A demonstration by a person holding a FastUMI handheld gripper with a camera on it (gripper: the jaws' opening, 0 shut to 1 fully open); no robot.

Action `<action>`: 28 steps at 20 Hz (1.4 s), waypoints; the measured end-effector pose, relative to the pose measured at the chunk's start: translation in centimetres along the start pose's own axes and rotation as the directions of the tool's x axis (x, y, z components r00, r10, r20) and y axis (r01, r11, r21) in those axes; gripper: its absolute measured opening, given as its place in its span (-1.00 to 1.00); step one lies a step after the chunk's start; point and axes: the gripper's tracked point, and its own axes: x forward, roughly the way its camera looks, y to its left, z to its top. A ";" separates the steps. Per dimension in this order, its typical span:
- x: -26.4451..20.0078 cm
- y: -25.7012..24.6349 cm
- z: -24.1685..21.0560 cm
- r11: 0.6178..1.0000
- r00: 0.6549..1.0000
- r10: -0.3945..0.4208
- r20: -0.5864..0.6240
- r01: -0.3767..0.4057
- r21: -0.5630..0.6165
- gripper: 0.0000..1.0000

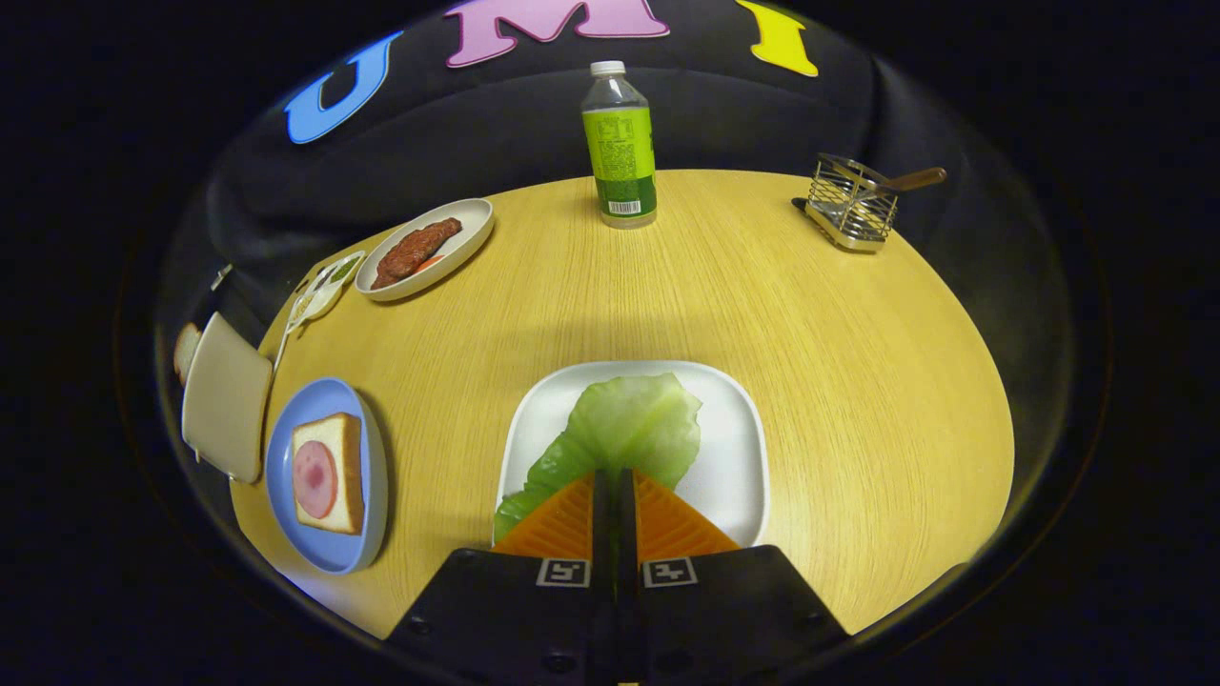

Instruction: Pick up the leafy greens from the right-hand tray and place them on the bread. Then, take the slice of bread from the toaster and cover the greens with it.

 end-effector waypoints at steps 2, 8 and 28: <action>-0.8 -0.2 0.7 1.000 1.000 0.001 0.012 -0.001 -0.011 -0.89; -4.4 -0.2 4.0 0.999 0.996 -0.002 0.087 0.005 -0.032 -0.90; 0.2 0.1 0.0 0.989 0.995 -0.086 -0.053 0.079 -0.121 0.30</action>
